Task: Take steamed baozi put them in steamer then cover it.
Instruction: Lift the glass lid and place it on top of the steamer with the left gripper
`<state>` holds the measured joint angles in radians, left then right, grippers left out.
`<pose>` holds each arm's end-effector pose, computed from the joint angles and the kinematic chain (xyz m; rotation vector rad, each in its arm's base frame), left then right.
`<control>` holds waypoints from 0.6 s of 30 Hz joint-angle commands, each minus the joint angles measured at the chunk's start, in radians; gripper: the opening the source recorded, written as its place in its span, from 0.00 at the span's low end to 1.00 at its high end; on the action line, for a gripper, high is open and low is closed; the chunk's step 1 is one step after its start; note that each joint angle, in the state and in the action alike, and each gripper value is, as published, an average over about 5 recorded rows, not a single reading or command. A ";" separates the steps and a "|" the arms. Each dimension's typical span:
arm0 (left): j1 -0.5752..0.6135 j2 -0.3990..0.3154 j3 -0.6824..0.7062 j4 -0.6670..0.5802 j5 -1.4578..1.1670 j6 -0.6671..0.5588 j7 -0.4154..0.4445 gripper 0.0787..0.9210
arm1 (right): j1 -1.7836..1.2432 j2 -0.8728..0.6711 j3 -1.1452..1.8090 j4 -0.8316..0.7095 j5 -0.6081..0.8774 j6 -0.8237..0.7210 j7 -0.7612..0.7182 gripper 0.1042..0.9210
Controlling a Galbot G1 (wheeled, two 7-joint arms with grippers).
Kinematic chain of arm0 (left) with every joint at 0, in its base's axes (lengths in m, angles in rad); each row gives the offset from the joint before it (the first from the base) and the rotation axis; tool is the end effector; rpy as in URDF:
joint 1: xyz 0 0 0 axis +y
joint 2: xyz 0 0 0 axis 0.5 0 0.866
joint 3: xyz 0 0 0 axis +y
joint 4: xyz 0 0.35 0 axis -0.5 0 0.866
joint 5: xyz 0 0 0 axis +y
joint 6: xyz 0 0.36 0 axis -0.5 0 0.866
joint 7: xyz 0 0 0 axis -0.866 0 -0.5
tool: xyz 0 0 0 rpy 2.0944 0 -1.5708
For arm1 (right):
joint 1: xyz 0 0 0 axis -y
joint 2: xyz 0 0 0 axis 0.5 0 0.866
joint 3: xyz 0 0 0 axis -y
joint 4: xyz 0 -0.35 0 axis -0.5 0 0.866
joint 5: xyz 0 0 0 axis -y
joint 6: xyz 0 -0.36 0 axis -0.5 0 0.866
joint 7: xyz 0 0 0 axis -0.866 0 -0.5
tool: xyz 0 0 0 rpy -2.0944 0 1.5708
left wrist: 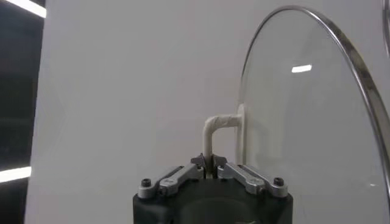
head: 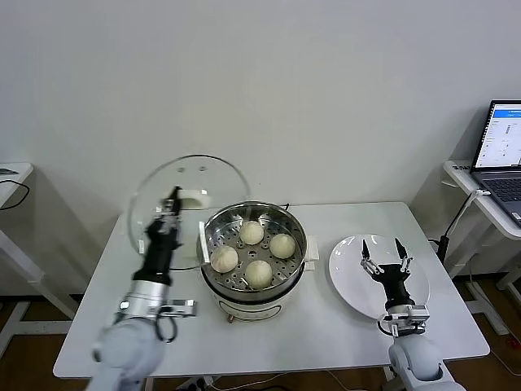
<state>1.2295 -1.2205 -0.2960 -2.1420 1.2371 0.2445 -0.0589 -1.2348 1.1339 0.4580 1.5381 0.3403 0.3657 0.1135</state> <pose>0.2594 -0.0109 -0.2201 -0.1818 2.1004 1.8559 0.2897 -0.1317 -0.3988 0.0605 3.0118 -0.1111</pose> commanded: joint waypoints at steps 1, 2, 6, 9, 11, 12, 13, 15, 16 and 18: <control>-0.159 -0.046 0.404 0.022 0.141 0.294 0.235 0.12 | -0.005 0.013 0.019 -0.015 -0.007 0.006 -0.002 0.88; -0.163 -0.047 0.415 0.030 0.153 0.306 0.252 0.12 | -0.006 0.016 0.021 -0.019 -0.009 0.008 -0.003 0.88; -0.176 -0.057 0.444 0.076 0.171 0.333 0.280 0.12 | -0.005 0.026 0.024 -0.029 -0.016 0.011 -0.004 0.88; -0.182 -0.068 0.451 0.112 0.178 0.335 0.278 0.12 | 0.000 0.033 0.024 -0.032 -0.021 0.010 -0.004 0.88; -0.183 -0.075 0.454 0.132 0.189 0.334 0.275 0.12 | 0.001 0.035 0.023 -0.033 -0.025 0.009 -0.004 0.88; -0.183 -0.078 0.456 0.142 0.195 0.334 0.275 0.12 | 0.002 0.036 0.023 -0.034 -0.026 0.008 -0.004 0.88; -0.183 -0.082 0.457 0.150 0.199 0.335 0.274 0.12 | 0.003 0.037 0.022 -0.035 -0.027 0.008 -0.004 0.88; -0.183 -0.093 0.458 0.166 0.211 0.337 0.273 0.12 | 0.004 0.038 0.022 -0.036 -0.029 0.007 -0.004 0.88; -0.182 -0.100 0.457 0.173 0.215 0.340 0.272 0.12 | 0.005 0.038 0.021 -0.037 -0.030 0.007 -0.004 0.88; -0.182 -0.114 0.456 0.184 0.230 0.344 0.270 0.12 | 0.006 0.039 0.020 -0.041 -0.032 0.007 -0.005 0.88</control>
<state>1.0790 -1.2913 0.0761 -2.0353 1.3960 0.5186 0.1608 -1.2301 1.1680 0.4767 1.5044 0.3137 0.3740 0.1098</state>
